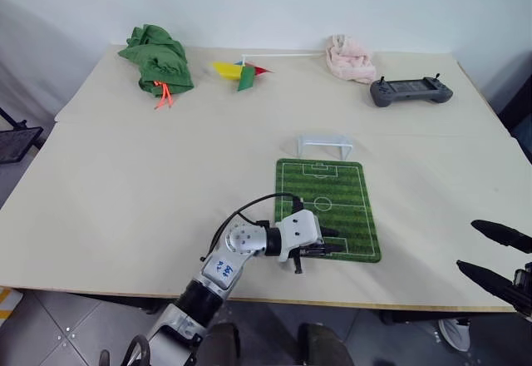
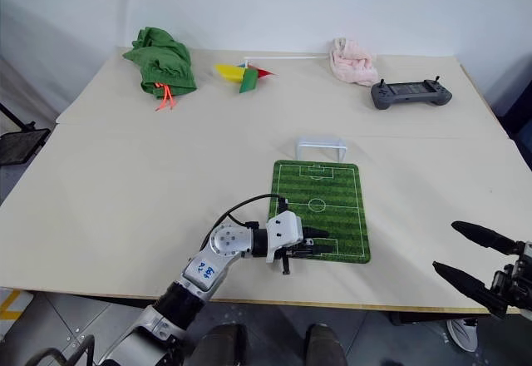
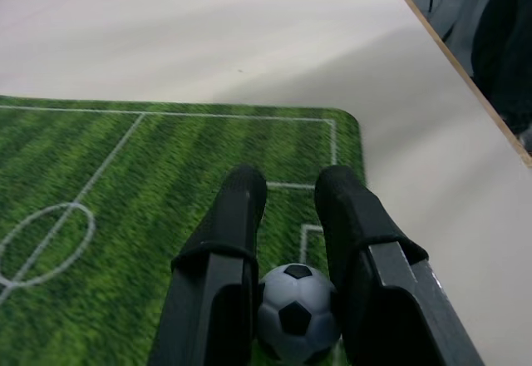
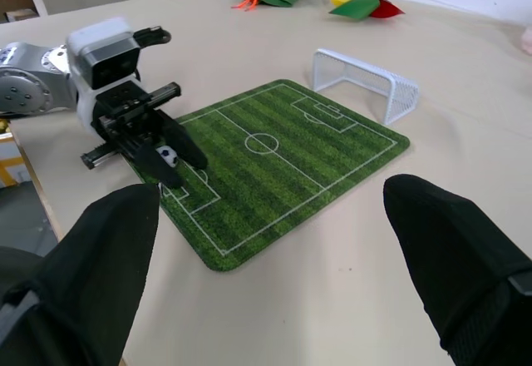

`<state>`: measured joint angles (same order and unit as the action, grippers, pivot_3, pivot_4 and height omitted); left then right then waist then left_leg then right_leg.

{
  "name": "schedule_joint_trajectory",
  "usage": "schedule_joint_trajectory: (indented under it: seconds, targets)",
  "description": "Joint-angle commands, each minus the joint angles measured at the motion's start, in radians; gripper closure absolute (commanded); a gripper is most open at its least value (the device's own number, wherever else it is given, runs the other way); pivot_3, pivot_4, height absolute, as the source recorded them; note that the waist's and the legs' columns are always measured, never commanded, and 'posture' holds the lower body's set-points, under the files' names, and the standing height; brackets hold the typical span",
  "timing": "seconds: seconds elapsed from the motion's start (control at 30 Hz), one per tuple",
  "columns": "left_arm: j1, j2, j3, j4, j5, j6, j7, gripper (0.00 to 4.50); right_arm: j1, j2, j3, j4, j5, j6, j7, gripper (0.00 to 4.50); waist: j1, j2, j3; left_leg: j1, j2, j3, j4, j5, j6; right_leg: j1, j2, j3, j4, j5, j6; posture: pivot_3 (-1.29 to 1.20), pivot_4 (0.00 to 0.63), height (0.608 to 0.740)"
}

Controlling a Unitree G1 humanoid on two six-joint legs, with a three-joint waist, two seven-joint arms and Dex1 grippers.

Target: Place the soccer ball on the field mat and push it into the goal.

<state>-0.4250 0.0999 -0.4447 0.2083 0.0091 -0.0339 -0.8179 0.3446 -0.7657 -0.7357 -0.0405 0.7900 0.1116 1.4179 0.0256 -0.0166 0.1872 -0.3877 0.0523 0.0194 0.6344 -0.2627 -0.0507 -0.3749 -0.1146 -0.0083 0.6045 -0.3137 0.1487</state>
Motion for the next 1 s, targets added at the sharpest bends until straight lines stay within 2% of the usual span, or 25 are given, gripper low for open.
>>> schedule_joint_trajectory:
  seconds: [0.03, 0.47, 0.83, 0.9, 0.93, 1.0]
  targets:
    - [-0.013, -0.024, -0.011, 0.011, -0.001, -0.045, 0.005, 3.64, 0.011, -0.004, -0.042, -0.032, 0.015, 0.001, -0.007, 0.0, 0.0, 0.0, 0.0, 0.0, 0.0, 0.0, 0.0, 0.0, 0.0, 0.0, 0.0, 0.0, 0.0, 0.0, 0.0, 0.0, 0.15, 0.74]
    - [-0.083, -0.078, -0.013, 0.191, 0.014, -0.163, 0.015, 3.64, 0.014, -0.007, -0.045, -0.042, 0.01, 0.004, -0.027, 0.0, 0.001, 0.0, 0.0, 0.0, 0.0, 0.0, 0.0, 0.0, 0.0, 0.0, 0.0, 0.0, -0.001, 0.0, 0.0, 0.0, 0.15, 0.74]
    - [-0.062, -0.078, -0.028, 0.169, 0.004, -0.17, -0.035, 3.64, 0.012, -0.015, -0.044, -0.038, 0.003, 0.001, -0.035, 0.0, 0.002, 0.001, 0.0, 0.0, -0.001, 0.0, 0.0, -0.001, 0.001, 0.001, 0.0, 0.0, -0.002, 0.0, 0.0, 0.0, 0.15, 0.74]
    - [-0.061, -0.081, -0.028, 0.167, 0.003, -0.167, -0.041, 2.92, 0.005, -0.016, -0.04, -0.035, -0.001, -0.001, -0.038, 0.0, 0.002, 0.001, 0.0, 0.0, -0.001, 0.0, 0.0, -0.001, 0.001, 0.001, 0.0, 0.0, -0.002, 0.0, 0.0, 0.0, 0.15, 0.74]
    - [-0.061, -0.082, -0.029, 0.167, 0.003, -0.166, -0.042, 2.76, 0.002, -0.017, -0.039, -0.033, -0.002, -0.001, -0.038, 0.0, 0.002, 0.001, 0.0, 0.0, -0.001, 0.0, 0.0, -0.001, 0.001, 0.001, 0.0, 0.0, -0.002, 0.0, 0.0, 0.0, 0.15, 0.74]
    - [-0.061, -0.081, -0.029, 0.167, 0.004, -0.161, -0.045, 2.14, -0.006, -0.018, -0.036, -0.029, -0.007, -0.001, -0.038, 0.0, 0.001, 0.001, -0.001, 0.0, -0.001, 0.0, 0.0, -0.001, 0.001, 0.001, 0.0, 0.0, -0.002, 0.0, 0.0, 0.0, 0.15, 0.74]
